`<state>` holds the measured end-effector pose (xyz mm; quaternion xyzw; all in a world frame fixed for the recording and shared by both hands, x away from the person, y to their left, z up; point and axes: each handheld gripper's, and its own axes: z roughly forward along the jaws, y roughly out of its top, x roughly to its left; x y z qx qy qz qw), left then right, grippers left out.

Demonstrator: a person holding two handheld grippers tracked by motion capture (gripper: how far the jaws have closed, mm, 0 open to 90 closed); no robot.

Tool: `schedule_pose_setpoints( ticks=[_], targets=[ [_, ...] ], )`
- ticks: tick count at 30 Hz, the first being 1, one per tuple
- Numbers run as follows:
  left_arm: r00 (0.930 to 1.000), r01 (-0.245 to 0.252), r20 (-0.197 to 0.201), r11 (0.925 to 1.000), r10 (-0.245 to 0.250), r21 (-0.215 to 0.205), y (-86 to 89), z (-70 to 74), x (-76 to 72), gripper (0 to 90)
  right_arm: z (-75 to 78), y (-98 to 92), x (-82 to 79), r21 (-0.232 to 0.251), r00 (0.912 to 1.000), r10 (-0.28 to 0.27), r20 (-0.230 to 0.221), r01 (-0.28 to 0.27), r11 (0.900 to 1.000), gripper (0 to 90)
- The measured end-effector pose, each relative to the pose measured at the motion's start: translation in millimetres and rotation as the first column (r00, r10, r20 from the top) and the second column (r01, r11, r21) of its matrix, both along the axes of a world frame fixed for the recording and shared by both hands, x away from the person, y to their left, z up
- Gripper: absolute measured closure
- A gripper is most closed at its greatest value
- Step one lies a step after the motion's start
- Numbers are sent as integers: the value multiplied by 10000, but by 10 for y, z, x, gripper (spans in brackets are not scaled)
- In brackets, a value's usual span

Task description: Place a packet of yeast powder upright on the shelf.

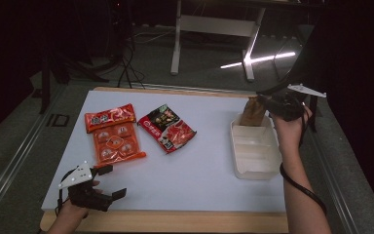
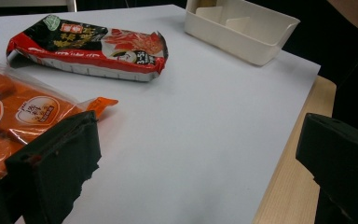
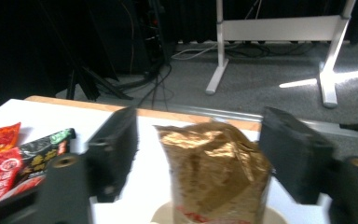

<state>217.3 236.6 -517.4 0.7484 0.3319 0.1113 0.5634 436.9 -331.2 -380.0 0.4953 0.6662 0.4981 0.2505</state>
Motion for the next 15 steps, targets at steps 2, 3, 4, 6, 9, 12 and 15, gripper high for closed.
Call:
schedule_pose_setpoints(
  ticks=[2, 3, 4, 6, 9, 12, 15],
  targets=[
    [10000, -3, 9, 10000, 3, -12, -2, 0, 0, 2, 20, 26, -43, 213, 9997, 193, 116, -196, 9996, 210],
    [10000, -3, 9, 10000, 3, -12, -2, 0, 0, 2, 40, 59, -89, 208, 9992, 285, 297, -291, 9994, 210],
    [10000, 6, 10, 10000, -6, -31, -2, 0, 1, 2, 75, 155, -218, 205, 9957, 674, 643, -689, 9974, 134],
    [10000, 7, 4, 10000, -7, -7, -1, 0, 0, 2, 79, 241, -330, 320, 9910, 1088, 777, -1116, 9932, 126],
    [10000, -14, 5, 10000, 14, -23, 0, 0, -5, 2, 67, 335, -441, 290, 9854, 1483, 837, -1512, 9881, 134],
    [10000, -33, 22, 10000, 33, -83, 6, 3, -10, 2, -16, 514, -629, 330, 9718, 2217, 804, -2249, 9738, 144],
    [10000, -29, 80, 10000, 30, -54, 3, 6, -10, 2, -56, 594, -717, 161, 9600, 2680, 814, -2701, 9627, 144]
  ],
)
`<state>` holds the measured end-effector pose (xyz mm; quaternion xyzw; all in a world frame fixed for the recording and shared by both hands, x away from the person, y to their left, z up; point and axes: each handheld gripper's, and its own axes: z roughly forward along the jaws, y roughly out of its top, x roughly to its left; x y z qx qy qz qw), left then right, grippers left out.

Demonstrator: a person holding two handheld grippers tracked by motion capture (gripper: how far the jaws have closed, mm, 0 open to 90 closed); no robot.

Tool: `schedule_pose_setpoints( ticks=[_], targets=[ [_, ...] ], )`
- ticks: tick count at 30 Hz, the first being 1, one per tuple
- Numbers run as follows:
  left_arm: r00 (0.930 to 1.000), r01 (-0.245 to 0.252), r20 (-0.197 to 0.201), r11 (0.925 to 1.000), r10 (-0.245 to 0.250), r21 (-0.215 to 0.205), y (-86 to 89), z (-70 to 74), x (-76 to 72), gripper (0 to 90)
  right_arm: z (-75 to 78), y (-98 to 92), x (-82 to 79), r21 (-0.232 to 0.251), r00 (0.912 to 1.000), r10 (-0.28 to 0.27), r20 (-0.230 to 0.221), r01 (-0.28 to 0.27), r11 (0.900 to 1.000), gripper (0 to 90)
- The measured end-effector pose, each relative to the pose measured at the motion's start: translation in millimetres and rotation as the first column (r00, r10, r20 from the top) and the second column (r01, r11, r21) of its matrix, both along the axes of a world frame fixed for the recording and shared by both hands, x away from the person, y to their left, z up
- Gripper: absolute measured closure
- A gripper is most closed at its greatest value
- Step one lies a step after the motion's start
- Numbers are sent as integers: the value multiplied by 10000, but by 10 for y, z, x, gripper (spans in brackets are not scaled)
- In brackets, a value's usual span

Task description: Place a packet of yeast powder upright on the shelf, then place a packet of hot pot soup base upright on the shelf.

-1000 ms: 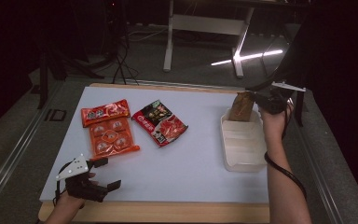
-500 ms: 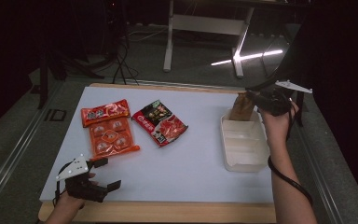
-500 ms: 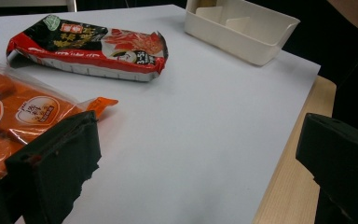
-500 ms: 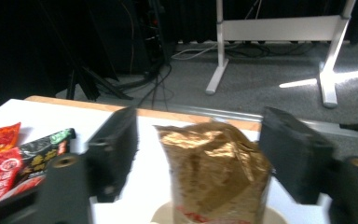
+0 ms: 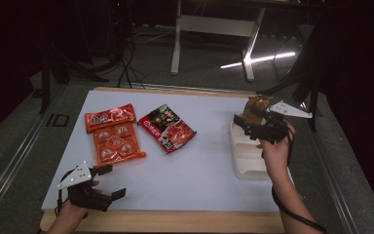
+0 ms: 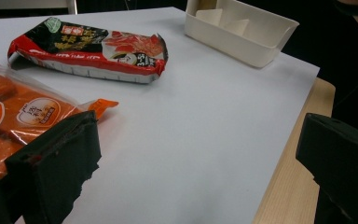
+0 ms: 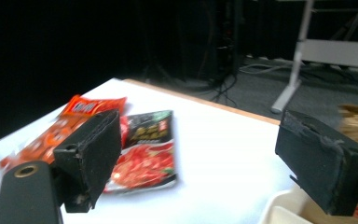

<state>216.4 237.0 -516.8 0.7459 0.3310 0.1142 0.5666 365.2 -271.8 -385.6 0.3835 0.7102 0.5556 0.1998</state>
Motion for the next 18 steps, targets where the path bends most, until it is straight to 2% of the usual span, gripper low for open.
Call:
schedule_pose_setpoints(
  ticks=[3, 5, 8, 12, 14, 16, 17, 18],
  targets=[
    [10000, 2, 31, 9999, -2, 163, -15, -3, 1, 2, -61, 112, -154, -358, 9981, 588, 180, -582, 9977, 146],
    [9998, 27, 193, 9993, -34, 368, -33, 6, -2, 2, -95, 149, -247, -370, 9965, 774, 311, -762, 9964, 147],
    [9996, 84, 279, 9998, -89, 202, -52, 19, -8, 2, -132, 179, -339, -421, 9940, 1027, 371, -1011, 9940, 148],
    [9994, 53, 355, 9998, -60, 181, -63, 20, -17, 2, -183, 195, -426, -429, 9931, 1130, 328, -1116, 9928, 147],
    [9995, 88, 309, 9998, -94, 177, -67, 16, -15, 2, -236, 216, -465, -570, 9912, 1311, 198, -1298, 9899, 147],
    [9996, 146, 260, 9998, -149, 134, -73, 11, -14, 2, -266, 255, -441, -654, 9869, 1576, -337, -1595, 9850, 139],
    [9995, 177, 274, 9998, -181, 117, -75, 12, -16, 2, -280, 285, -433, -810, 9876, 1522, -389, -1549, 9846, 138],
    [9994, 192, 274, 9997, -196, 124, -75, 14, -19, 2, -293, 318, -421, -693, 9850, 1667, -444, -1695, 9831, 128]
  ],
)
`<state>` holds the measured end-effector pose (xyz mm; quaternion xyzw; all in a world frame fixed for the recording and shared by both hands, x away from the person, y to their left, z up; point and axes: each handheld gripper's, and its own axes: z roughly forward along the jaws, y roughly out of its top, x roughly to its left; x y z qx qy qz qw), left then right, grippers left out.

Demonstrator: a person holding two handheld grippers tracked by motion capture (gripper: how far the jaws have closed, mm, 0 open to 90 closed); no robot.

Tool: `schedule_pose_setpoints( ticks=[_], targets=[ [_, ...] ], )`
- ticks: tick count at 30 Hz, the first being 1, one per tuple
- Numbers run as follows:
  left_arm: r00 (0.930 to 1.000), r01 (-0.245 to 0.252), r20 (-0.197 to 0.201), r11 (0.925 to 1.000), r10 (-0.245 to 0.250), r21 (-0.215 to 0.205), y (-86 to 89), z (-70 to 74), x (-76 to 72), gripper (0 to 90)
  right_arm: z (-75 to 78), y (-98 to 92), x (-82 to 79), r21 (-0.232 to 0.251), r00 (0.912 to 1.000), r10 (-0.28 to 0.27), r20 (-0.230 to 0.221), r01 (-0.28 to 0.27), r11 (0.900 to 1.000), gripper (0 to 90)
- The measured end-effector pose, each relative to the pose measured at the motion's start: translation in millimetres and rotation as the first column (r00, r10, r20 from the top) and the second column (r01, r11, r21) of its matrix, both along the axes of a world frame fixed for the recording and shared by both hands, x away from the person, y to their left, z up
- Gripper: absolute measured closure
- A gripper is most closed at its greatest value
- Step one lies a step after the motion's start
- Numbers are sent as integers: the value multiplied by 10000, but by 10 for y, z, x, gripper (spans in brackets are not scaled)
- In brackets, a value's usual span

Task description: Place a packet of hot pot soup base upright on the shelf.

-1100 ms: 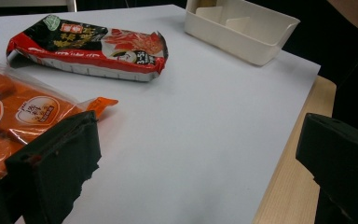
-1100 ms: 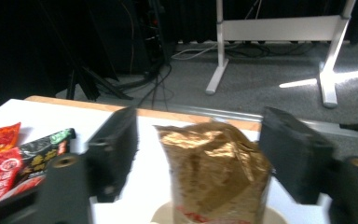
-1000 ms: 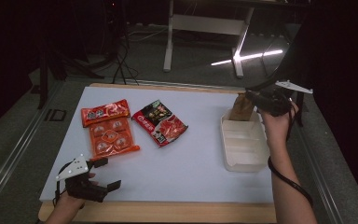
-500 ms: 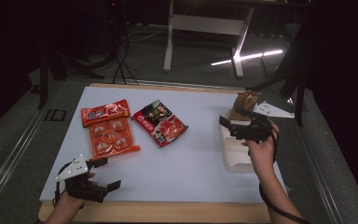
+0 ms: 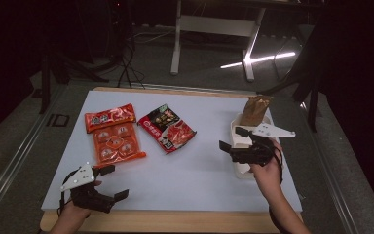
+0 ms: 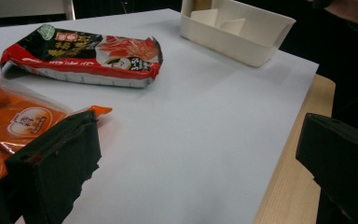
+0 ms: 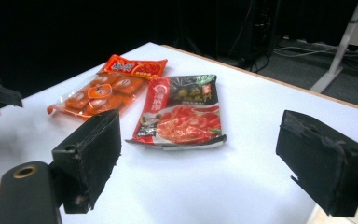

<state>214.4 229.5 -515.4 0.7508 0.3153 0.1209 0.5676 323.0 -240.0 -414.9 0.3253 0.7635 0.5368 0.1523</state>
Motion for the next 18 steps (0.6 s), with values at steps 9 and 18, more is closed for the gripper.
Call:
schedule_pose_setpoints(
  ticks=[9, 18],
  targets=[
    [10000, -88, -35, 9999, 88, -75, 22, 2, -1, 2, -42, 379, 131, -708, 9980, 629, -101, -635, 9955, 241],
    [9999, -77, -92, 9999, 76, -109, 26, -2, 1, 2, -107, 727, 542, -1434, 9872, 843, -1356, -1037, 9842, 747]
  ],
)
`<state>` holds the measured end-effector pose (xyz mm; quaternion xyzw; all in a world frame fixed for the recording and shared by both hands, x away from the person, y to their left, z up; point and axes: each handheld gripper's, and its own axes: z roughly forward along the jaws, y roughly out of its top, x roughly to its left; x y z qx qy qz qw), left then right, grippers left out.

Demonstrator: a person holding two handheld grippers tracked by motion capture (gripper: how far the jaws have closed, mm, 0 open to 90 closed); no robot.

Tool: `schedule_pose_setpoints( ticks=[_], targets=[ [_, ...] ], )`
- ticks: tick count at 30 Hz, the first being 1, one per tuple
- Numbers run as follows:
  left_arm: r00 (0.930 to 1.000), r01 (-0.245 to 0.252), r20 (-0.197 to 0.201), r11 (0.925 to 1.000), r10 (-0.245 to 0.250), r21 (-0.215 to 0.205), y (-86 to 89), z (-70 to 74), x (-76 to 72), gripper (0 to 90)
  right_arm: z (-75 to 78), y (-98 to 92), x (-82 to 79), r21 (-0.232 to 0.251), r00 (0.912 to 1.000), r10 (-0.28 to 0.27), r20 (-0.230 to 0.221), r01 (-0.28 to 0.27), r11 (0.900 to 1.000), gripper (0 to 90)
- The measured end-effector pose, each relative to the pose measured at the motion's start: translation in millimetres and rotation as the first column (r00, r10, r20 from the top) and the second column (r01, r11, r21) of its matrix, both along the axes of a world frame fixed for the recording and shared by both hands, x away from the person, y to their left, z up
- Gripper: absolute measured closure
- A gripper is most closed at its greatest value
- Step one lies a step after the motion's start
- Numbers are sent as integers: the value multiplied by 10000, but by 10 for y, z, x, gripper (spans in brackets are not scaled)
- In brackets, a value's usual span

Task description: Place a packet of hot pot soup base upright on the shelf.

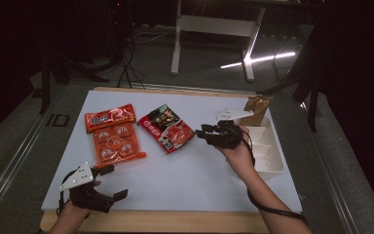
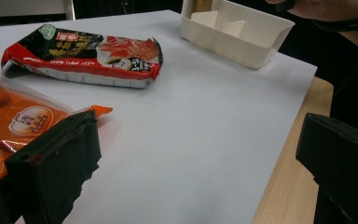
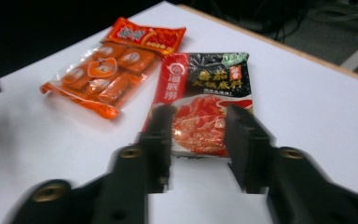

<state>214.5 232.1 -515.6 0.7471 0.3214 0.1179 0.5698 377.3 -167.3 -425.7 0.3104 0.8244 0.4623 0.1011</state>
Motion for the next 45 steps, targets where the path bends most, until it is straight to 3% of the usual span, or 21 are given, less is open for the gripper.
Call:
schedule_pose_setpoints(
  ticks=[5, 9, 11, 13, 15, 24, 26, 27, 30, 31, 34, 39, 41, 45],
  targets=[
    [10000, 20, 26, 10000, -20, -34, 11, 4, -4, 2, -88, 176, 219, -156, 9992, -106, -379, 100, 9998, 898],
    [10000, 25, 32, 10000, -25, -52, 12, 5, -5, 2, -172, 246, 329, -230, 9980, -490, -394, 481, 9986, 900],
    [10000, 41, 16, 10000, -40, -26, 14, 3, -3, 2, -273, 316, 417, -163, 9940, -1010, -415, 1004, 9948, 900],
    [10000, 50, -8, 10000, -50, -27, 12, 1, -3, 2, -348, 384, 460, -575, 9911, -1315, -205, 1301, 9898, 900],
    [10000, 88, -7, 10000, -88, -18, 10, 2, -5, 2, -425, 434, 516, -754, 9877, -1533, -297, 1508, 9857, 900],
    [9999, 152, -17, 9999, -152, -39, 16, 2, -7, 2, -729, 510, 768, -1899, 9616, -2736, -237, 2644, 9455, 900],
    [9999, 163, -5, 9999, -163, -45, 16, 2, -8, 2, -760, 512, 798, -2013, 9599, -2793, -233, 2691, 9418, 900],
    [9998, 178, -8, 9998, -178, -27, 15, 3, -11, 2, -824, 515, 858, -2266, 9555, -2946, -167, 2833, 9319, 900],
    [9998, 177, -10, 9998, -177, -92, 21, 5, -15, 2, -875, 510, 907, -2364, 9515, -3060, -323, 2902, 9273, 900],
    [9998, 181, -13, 9998, -181, -108, 24, 5, -14, 2, -923, 502, 950, -2480, 9476, -3171, -391, 2983, 9217, 900],
    [9998, 182, -47, 9998, -182, -103, 30, 2, -12, 2, -968, 496, 993, -2565, 9451, -3215, -588, 2970, 9198, 900],
    [9997, 206, -97, 9997, -207, -114, 27, -2, -6, 2, -1021, 520, 997, -2703, 9509, -2988, -804, 2678, 9248, 900],
    [9997, 217, -92, 9997, -218, -107, 22, -2, -5, 2, -1018, 529, 976, -2783, 9515, -2991, -719, 2689, 9221, 900],
    [9996, 248, -135, 9997, -249, -66, 15, -7, -1, 2, -1046, 502, 944, -2674, 9499, -2946, -1039, 2586, 9282, 900]
  ],
)
